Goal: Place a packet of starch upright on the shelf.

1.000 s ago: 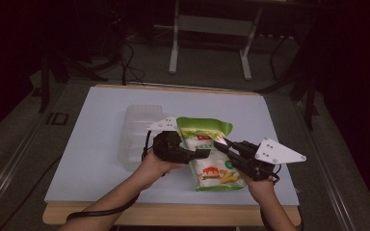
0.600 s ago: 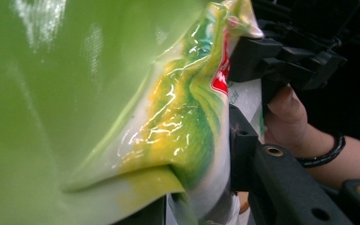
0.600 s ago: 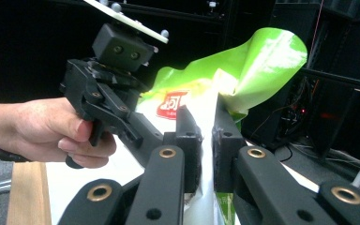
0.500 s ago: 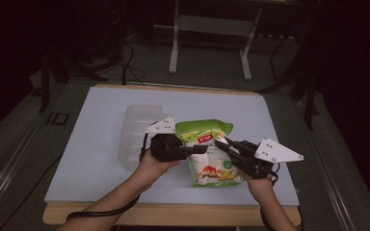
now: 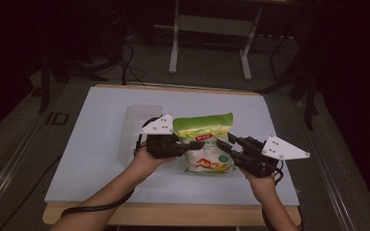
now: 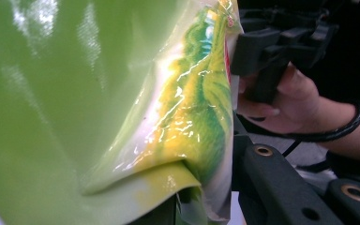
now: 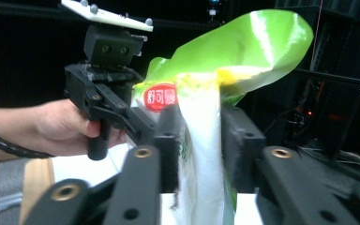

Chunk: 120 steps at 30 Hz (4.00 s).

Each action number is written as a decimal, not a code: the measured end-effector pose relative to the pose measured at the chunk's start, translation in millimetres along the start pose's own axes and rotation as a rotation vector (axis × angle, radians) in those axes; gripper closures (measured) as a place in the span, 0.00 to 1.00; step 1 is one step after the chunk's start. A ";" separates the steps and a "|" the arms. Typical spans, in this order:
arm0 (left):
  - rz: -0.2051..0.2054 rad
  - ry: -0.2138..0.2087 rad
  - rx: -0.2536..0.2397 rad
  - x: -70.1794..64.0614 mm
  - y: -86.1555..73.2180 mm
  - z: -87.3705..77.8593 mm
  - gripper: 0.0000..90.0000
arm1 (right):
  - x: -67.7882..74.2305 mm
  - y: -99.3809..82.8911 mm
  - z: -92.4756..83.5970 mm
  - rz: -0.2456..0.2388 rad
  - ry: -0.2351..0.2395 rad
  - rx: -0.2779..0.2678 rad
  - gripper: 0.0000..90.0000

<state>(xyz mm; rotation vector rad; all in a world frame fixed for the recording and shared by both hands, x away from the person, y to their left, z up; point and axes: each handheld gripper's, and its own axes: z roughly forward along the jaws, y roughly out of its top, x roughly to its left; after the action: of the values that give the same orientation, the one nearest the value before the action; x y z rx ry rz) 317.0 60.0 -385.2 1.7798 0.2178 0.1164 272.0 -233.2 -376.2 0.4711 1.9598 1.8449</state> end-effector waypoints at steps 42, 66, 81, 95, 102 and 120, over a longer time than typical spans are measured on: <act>0.117 0.272 0.065 118.3 19.5 -114.0 0.89 | -43.9 -51.3 -56.1 0.190 -0.120 0.150 0.16; 0.146 0.303 0.167 182.2 -21.1 -125.2 0.89 | -44.7 -67.6 -50.4 0.227 -0.081 0.149 0.16; 0.090 0.298 0.218 191.8 -48.6 -115.6 0.89 | -45.6 -69.7 -56.3 0.212 -0.086 0.147 0.17; 0.059 0.302 0.252 191.3 -64.7 -116.5 0.89 | -44.7 -71.5 -56.6 0.212 -0.074 0.140 0.17; 0.087 0.278 0.330 192.8 -75.5 -100.4 0.89 | -43.6 -72.0 -54.0 0.212 -0.064 0.141 0.17; -0.060 0.351 0.372 194.1 -79.7 -100.0 0.74 | -43.0 -72.9 -56.8 0.212 -0.063 0.146 0.17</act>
<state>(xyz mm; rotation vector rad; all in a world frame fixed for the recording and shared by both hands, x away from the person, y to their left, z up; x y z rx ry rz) 480.4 212.7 -448.7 2.1123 0.5749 0.3654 282.4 -308.8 -443.7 0.7998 2.0790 1.7902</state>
